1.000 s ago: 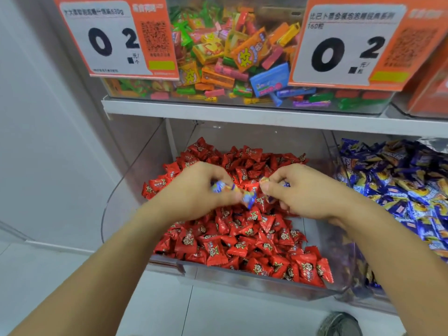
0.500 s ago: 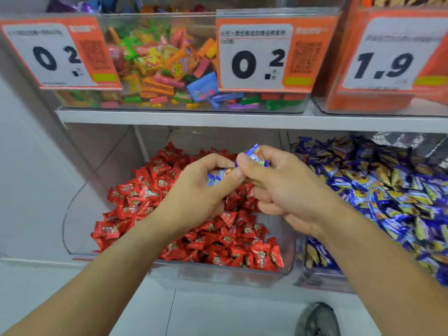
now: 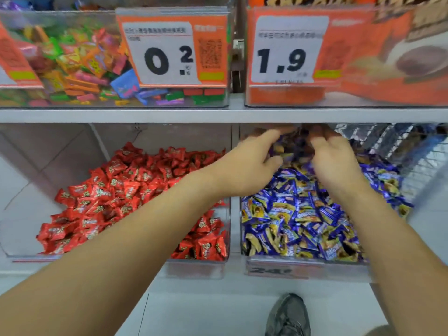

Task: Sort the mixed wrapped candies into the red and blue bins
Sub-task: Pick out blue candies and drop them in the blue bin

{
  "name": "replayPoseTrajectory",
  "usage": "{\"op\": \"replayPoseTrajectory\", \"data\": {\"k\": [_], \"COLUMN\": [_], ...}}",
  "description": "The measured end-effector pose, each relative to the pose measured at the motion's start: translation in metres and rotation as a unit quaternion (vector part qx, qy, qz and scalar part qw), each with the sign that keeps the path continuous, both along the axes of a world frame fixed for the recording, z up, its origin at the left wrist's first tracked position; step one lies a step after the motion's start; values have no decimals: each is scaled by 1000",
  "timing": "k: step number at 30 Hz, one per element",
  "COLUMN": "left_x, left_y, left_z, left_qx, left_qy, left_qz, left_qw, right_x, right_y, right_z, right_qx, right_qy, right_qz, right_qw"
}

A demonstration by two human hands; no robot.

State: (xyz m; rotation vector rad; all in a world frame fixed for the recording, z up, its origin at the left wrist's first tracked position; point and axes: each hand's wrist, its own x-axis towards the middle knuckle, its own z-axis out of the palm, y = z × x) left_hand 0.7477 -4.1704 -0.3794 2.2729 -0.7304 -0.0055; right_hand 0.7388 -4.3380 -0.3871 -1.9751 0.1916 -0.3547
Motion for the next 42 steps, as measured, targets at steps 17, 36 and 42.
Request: {"op": "replayPoseTrajectory", "data": {"k": [17, 36, 42], "left_x": [-21, -13, -12], "left_y": [179, 233, 234], "left_z": [-69, -72, -70], "left_qx": [314, 242, 226], "left_qy": [-23, -25, -15], "left_qz": [74, 57, 54], "left_qw": [946, 968, 972], "right_x": [-42, 79, 66], "right_y": [122, 195, 194], "right_z": [-5, -33, -35], "right_qx": [-288, -561, -316], "right_qy": [-141, 308, 459], "right_qz": [272, 452, 450], "right_qw": [907, 621, 698]}}
